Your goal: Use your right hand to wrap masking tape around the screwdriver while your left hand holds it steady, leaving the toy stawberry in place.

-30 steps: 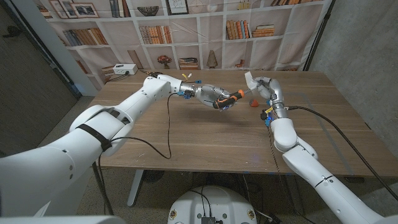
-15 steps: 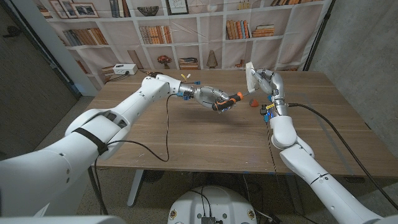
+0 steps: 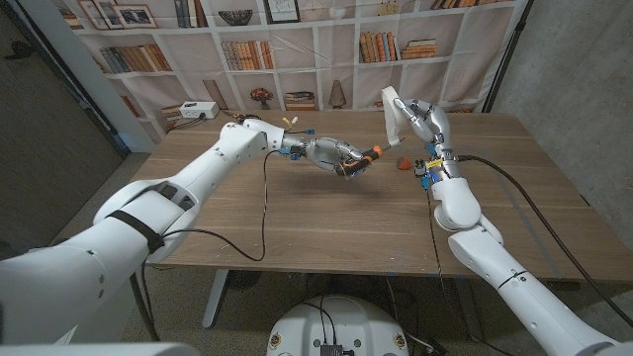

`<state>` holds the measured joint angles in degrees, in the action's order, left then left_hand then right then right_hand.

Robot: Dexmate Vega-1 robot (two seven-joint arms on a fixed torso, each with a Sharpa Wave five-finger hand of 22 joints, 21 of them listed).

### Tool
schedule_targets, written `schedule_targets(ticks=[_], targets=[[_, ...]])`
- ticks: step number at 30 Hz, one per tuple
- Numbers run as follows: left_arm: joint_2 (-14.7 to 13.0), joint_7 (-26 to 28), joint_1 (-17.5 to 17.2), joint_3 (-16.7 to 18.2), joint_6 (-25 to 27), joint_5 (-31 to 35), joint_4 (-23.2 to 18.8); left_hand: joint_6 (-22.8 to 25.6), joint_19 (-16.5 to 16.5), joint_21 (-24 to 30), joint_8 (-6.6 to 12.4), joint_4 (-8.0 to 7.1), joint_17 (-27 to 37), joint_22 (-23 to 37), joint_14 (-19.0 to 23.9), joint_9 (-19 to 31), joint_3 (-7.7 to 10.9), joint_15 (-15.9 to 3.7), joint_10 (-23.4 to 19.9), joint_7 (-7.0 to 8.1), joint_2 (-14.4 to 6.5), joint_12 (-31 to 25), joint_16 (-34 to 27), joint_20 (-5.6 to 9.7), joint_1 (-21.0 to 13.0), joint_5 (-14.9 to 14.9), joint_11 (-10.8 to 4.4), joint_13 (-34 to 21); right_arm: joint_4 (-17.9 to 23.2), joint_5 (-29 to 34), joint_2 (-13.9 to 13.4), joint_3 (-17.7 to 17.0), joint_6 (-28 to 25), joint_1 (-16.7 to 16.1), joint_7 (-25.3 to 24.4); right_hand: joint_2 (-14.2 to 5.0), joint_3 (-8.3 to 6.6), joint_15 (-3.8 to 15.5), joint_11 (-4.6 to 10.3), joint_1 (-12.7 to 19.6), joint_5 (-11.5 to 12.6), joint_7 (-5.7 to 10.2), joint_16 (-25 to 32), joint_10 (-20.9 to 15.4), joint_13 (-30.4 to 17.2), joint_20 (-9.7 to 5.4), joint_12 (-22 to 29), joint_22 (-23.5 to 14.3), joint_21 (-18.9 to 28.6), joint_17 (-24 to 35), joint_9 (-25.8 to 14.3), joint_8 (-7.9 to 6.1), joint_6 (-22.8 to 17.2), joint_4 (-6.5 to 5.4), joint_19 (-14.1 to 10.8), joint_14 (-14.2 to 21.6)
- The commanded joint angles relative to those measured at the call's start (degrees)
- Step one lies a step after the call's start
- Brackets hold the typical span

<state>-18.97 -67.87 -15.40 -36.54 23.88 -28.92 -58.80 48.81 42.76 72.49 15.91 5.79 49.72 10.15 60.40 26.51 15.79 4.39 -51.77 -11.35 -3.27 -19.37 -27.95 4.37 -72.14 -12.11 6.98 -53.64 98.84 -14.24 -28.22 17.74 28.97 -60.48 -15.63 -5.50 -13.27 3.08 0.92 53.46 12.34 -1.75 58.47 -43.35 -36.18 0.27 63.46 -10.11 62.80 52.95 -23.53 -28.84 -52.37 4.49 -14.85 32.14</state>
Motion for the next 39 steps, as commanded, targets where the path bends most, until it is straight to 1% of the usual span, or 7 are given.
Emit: schedule_targets(ticks=[1,8,12,17,23,26,39], targets=[[-1.8,6.8,-0.4,0.5,-2.2,2.0,-2.3,6.2,0.1,0.2,-0.07,2.93,0.3,0.2,15.6,2.9,15.07,-17.1,-6.9,2.89,-2.4,-0.4,-0.4,5.85,-0.5,-0.1,-6.34,-0.2,4.6,-2.8,-3.8,-2.2,-2.2,-4.0,2.1,-4.92,-12.43,5.34,0.51,4.9,0.4,0.12,-0.1,-0.3,-0.2,0.77,0.4,-0.2,0.5,0.5,-0.1,-14.31,-0.4,-0.68,-0.3,0.8],[-3.4,12.2,-0.5,0.3,-4.6,4.9,-5.2,6.3,0.1,0.3,-0.19,2.87,0.2,0.1,15.6,2.9,15.1,-17.09,-7.1,2.95,-2.4,-0.3,-0.4,5.83,-0.4,0.0,-6.23,-0.1,9.4,7.0,-3.1,-5.7,-5.3,-9.1,-6.2,-4.75,-12.6,5.34,0.59,4.7,0.4,0.19,-0.4,-0.3,-0.2,0.61,0.5,-0.2,0.4,0.9,0.1,-14.31,-0.5,-0.74,-0.1,0.7],[-3.7,13.5,-0.3,-0.2,-5.7,6.0,-5.8,6.4,0.0,0.3,-0.27,2.86,0.3,0.1,15.7,3.0,15.12,-17.08,-7.1,3.02,-2.4,-0.3,-0.4,5.84,-0.3,0.0,-6.17,-0.2,11.5,10.6,-2.7,-7.2,-7.1,-10.8,-8.2,-4.65,-12.66,5.35,0.6,4.6,0.5,0.13,-0.6,-0.2,-0.3,0.43,0.5,-0.2,0.3,1.0,0.4,-14.25,-0.6,-0.79,0.1,0.7],[-4.7,17.5,-1.0,-0.3,-6.3,7.9,-8.8,6.4,0.0,0.3,-0.37,2.88,0.4,0.1,15.7,3.1,15.17,-17.09,-7.1,2.99,-2.4,-0.2,-0.4,5.84,-0.3,0.0,-6.2,-0.1,12.7,11.3,-2.3,-8.6,-7.0,-12.3,-8.0,-4.58,-12.71,5.3,0.52,4.6,0.5,0.19,-0.8,-0.2,-0.1,0.24,0.5,-0.2,0.3,1.0,0.3,-14.35,-0.5,-0.67,0.1,0.8],[-5.1,20.8,-1.8,0.3,-6.5,8.1,-10.4,6.5,0.0,0.4,-0.52,2.91,0.3,0.1,15.5,3.1,15.24,-17.1,-7.2,3.0,-2.4,-0.1,-0.3,5.87,-0.4,0.0,-6.28,-0.1,13.9,11.4,-1.9,-10.3,-7.0,-13.9,-7.0,-4.6,-12.77,5.25,0.52,4.6,0.6,0.2,-0.9,-0.4,0.0,0.17,0.5,-0.2,0.4,1.1,0.4,-14.44,-0.5,-0.59,0.0,0.9],[-5.6,24.5,-2.9,0.8,-6.4,8.8,-12.4,6.4,0.0,0.4,-0.6,2.9,0.3,0.1,15.6,3.2,15.26,-17.09,-7.2,3.09,-2.3,-0.1,-0.3,5.87,-0.3,0.0,-6.17,-0.3,14.6,11.3,-1.8,-11.1,-7.4,-14.7,-6.4,-4.63,-12.73,5.25,0.54,4.5,0.6,0.21,-1.0,-0.4,0.0,0.08,0.5,-0.2,0.4,1.2,0.4,-14.49,-0.5,-0.57,0.0,0.9],[-5.2,33.1,-6.8,4.4,-8.1,6.1,-15.8,6.9,-0.1,0.5,-0.89,2.83,0.3,0.1,15.7,3.2,15.36,-17.05,-7.3,3.17,-2.3,0.2,-0.4,5.81,-0.2,-0.1,-6.26,-0.3,20.0,10.8,-3.3,-14.9,-13.0,-19.2,-2.4,-4.76,-12.72,5.3,0.53,4.5,0.6,0.05,-1.1,-0.4,0.0,0.12,0.6,-0.2,0.4,1.2,0.3,-14.72,-0.5,-0.39,0.0,0.9]])
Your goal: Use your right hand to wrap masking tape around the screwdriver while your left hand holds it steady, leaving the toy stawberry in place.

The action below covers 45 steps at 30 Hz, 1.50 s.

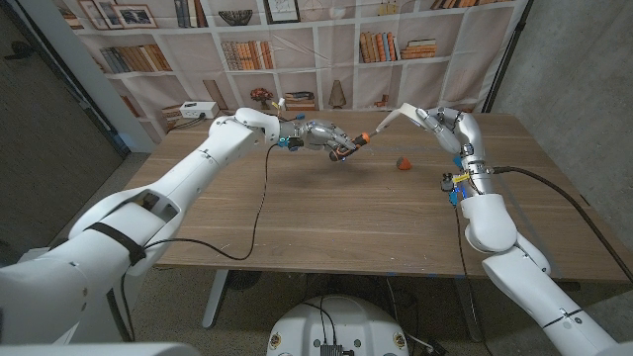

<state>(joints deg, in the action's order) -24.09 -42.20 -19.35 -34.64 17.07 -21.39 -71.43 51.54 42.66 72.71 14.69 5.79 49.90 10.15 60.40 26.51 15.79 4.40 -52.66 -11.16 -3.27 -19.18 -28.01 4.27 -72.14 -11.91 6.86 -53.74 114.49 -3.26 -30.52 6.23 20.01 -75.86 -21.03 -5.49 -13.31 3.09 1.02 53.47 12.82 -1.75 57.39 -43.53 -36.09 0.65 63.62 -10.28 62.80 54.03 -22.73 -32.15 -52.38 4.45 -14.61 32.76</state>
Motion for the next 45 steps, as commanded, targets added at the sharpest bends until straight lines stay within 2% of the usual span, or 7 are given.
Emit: schedule_targets(ticks=[1,12,16,25,31,39,45], targets=[[0.0,7.6,-2.9,2.7,-0.9,-1.9,-3.2,4.2,0.0,0.3,0.31,2.83,0.1,0.1,15.7,3.2,15.36,-17.06,-6.5,2.97,-2.3,0.0,-0.3,5.9,-0.2,-0.3,-6.04,-0.2,4.6,-0.2,-1.0,-3.5,-4.3,-4.1,3.2,-4.7,-12.65,5.27,0.25,4.5,0.1,0.16,-0.2,-0.2,-0.1,-0.2,0.5,-0.1,0.4,0.0,-0.4,-11.41,-0.5,-0.3,-0.3,0.4],[0.9,4.6,-2.1,3.6,0.7,-6.4,-0.4,4.3,0.0,0.3,0.11,2.92,0.1,0.1,15.8,3.3,15.48,-17.09,-6.5,2.83,-2.2,0.1,-0.3,5.9,-0.3,-0.3,-6.13,-0.4,7.0,-0.9,-1.4,-5.0,-9.6,-5.7,5.9,-4.8,-12.69,5.1,0.16,4.6,0.1,0.08,-0.3,-0.3,0.0,0.02,0.5,-0.1,0.4,0.1,-0.4,-11.61,-0.5,-0.1,-0.4,0.5],[1.8,1.6,-1.3,4.0,2.0,-9.0,1.9,4.3,0.0,0.4,0.03,2.94,0.1,0.1,15.8,3.3,15.52,-17.09,-6.7,2.83,-2.2,0.2,-0.3,5.91,-0.3,-0.3,-6.06,-0.3,9.3,-0.4,-2.6,-5.8,-15.8,-6.9,6.9,-4.81,-12.59,5.04,0.17,4.6,0.1,0.02,-0.3,-0.2,0.0,0.06,0.5,-0.1,0.5,0.1,-0.4,-11.61,-0.4,-0.06,-0.4,0.5],[3.3,-1.7,-0.6,4.8,3.9,-12.4,4.4,4.4,0.1,0.5,-0.14,3.0,0.1,0.1,15.9,3.3,15.59,-17.11,-6.7,2.71,-2.2,0.3,-0.4,5.87,-0.4,-0.3,-6.0,-0.4,9.6,-2.3,-4.3,-5.9,-22.7,-7.7,10.1,-4.93,-12.36,4.79,-0.11,4.6,-0.1,-0.23,0.0,-0.2,0.0,0.22,0.5,-0.1,0.5,0.1,-0.6,-11.77,-0.2,0.06,-0.3,0.5],[5.5,-9.3,1.7,4.4,8.1,-16.1,9.4,4.3,0.1,0.6,-0.23,3.02,0.1,0.1,15.9,3.6,15.66,-17.11,-6.7,2.54,-2.1,0.4,-0.4,5.96,-0.4,-0.3,-5.95,-0.4,7.9,-2.4,-4.5,-5.0,-23.1,-7.4,10.1,-5.03,-12.26,4.72,-0.1,4.7,-0.1,-0.2,0.0,-0.1,0.0,0.23,0.5,-0.1,0.5,0.0,-0.4,-11.71,-0.2,0.12,-0.1,0.3],[5.4,-11.7,1.3,4.4,9.8,-17.1,7.9,4.3,0.1,0.7,-0.42,3.06,0.0,0.1,15.9,3.7,15.73,-17.12,-6.7,2.49,-2.1,0.5,-0.3,6.04,-0.5,-0.2,-6.04,-0.5,6.8,-2.0,-3.9,-4.4,-22.5,-7.4,8.5,-5.12,-12.12,4.71,-0.15,4.7,-0.2,-0.23,0.2,-0.2,0.2,0.23,0.5,-0.1,0.6,0.0,-0.3,-11.71,-0.1,0.17,-0.2,0.2],[4.7,-12.4,-0.2,4.6,10.9,-18.3,4.4,4.3,0.2,0.8,-0.5,3.07,0.0,0.1,16.0,3.9,15.78,-17.14,-6.7,2.5,-2.1,0.5,-0.4,6.03,-0.6,-0.2,-6.04,-0.6,5.1,-1.2,-3.2,-3.2,-21.9,-6.6,6.8,-5.18,-12.06,4.7,-0.1,4.8,-0.2,-0.29,0.3,0.0,0.1,0.16,0.5,-0.1,0.6,0.0,-0.3,-11.77,-0.1,0.21,-0.2,0.1]])
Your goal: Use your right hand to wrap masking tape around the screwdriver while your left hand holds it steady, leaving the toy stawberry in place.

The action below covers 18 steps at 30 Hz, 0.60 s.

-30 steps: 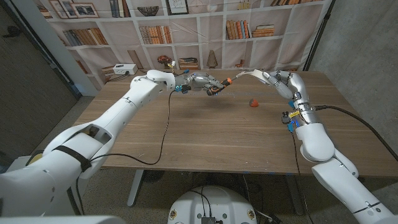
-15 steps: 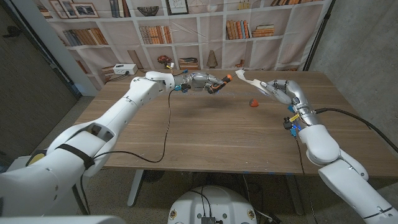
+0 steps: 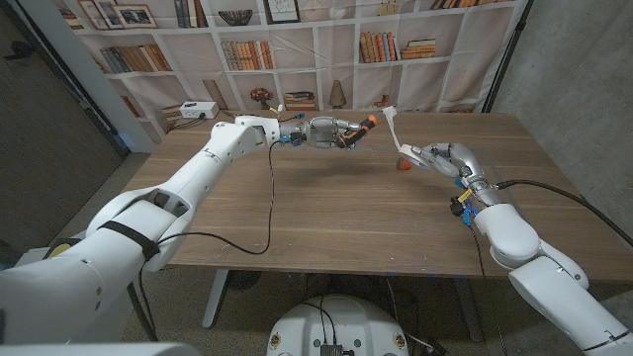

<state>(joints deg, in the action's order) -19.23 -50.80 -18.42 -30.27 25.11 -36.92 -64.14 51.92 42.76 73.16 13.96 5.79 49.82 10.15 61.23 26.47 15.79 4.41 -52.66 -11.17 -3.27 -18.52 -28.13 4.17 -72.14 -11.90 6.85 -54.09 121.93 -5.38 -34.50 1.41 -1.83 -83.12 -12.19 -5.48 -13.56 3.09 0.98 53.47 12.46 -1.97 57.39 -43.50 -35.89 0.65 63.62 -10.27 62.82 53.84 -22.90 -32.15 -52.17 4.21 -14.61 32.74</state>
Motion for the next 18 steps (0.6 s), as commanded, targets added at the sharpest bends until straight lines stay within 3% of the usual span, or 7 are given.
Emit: schedule_targets(ticks=[1,10,18], targets=[[-0.3,-3.7,-1.4,0.3,3.1,-2.9,-3.5,3.9,0.1,0.4,0.19,3.06,0.1,0.1,15.1,3.9,15.79,-17.14,-6.7,2.54,-2.1,-0.1,-0.2,6.11,-0.6,-0.2,-6.08,-0.4,-2.8,1.2,0.9,1.9,0.1,1.0,-2.4,-5.19,-11.78,4.79,-0.04,4.8,0.1,-0.07,0.3,0.0,-0.2,0.14,0.6,-0.2,0.5,0.2,-0.1,-11.76,-0.3,0.4,-0.1,0.2],[-1.5,-3.6,-2.1,-0.8,4.3,-3.1,-6.6,4.0,0.1,0.5,-0.04,3.09,0.1,0.1,15.2,3.9,15.87,-17.16,-6.8,2.42,-2.1,0.0,-0.2,6.11,-0.7,-0.1,-5.9,-0.3,-6.3,6.6,3.3,7.2,-1.8,6.1,-8.3,-5.2,-11.59,4.75,-0.11,4.7,0.1,-0.04,0.3,0.1,-0.1,0.12,0.5,-0.2,0.5,0.0,-0.2,-11.75,0.0,0.34,0.1,0.0],[-3.3,-3.8,-2.0,-2.0,5.3,-2.3,-8.8,4.1,0.1,0.6,-0.23,3.2,0.0,0.1,15.2,4.1,15.99,-17.16,-6.8,2.29,-2.1,0.1,-0.2,6.12,-0.9,0.0,-5.79,-0.4,-11.6,7.6,5.0,10.8,0.3,11.2,-10.7,-5.29,-11.5,4.97,0.0,4.8,0.0,0.11,0.4,0.2,0.0,0.14,0.5,-0.2,0.6,0.0,-0.1,-11.67,0.3,0.32,0.1,-0.5]])
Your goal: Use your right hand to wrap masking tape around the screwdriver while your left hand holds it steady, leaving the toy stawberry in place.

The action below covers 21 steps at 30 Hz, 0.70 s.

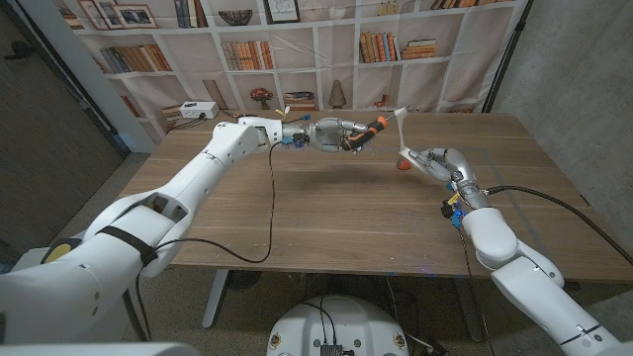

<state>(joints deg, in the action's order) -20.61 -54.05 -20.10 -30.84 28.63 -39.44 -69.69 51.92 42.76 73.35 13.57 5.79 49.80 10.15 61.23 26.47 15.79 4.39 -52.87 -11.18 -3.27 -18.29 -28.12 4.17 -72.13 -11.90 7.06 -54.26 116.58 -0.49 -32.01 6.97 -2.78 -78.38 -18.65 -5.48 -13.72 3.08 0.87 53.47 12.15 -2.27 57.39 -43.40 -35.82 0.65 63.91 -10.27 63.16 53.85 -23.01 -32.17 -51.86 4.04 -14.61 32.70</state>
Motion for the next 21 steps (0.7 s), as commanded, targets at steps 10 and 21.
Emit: schedule_targets(ticks=[10,21], targets=[[-2.8,-2.2,0.7,-3.0,2.6,1.0,-3.1,4.0,0.1,0.5,-0.04,3.26,0.1,0.1,15.4,4.2,16.09,-17.12,-6.6,2.23,-2.1,0.1,-0.4,6.19,-1.1,0.1,-6.07,-0.2,-13.2,1.3,2.8,9.2,4.2,14.3,-2.6,-5.34,-11.22,4.86,0.11,4.9,0.3,0.36,0.6,0.2,0.0,0.06,0.2,-0.2,0.3,0.0,0.1,-11.67,0.0,0.43,0.1,-0.5],[-3.5,-1.6,1.0,-3.5,3.1,2.1,-3.4,4.1,0.1,0.7,-0.24,3.27,0.0,0.1,15.3,4.4,16.18,-17.15,-6.7,2.09,-2.1,0.1,-0.3,6.17,-1.2,0.3,-5.85,-0.4,-19.8,-0.1,4.1,12.8,8.5,21.4,-2.6,-5.37,-11.16,4.83,0.12,5.0,0.3,0.35,0.7,0.2,0.0,0.18,0.3,-0.1,0.4,-0.1,0.1,-11.8,0.0,0.37,0.0,-0.5]])
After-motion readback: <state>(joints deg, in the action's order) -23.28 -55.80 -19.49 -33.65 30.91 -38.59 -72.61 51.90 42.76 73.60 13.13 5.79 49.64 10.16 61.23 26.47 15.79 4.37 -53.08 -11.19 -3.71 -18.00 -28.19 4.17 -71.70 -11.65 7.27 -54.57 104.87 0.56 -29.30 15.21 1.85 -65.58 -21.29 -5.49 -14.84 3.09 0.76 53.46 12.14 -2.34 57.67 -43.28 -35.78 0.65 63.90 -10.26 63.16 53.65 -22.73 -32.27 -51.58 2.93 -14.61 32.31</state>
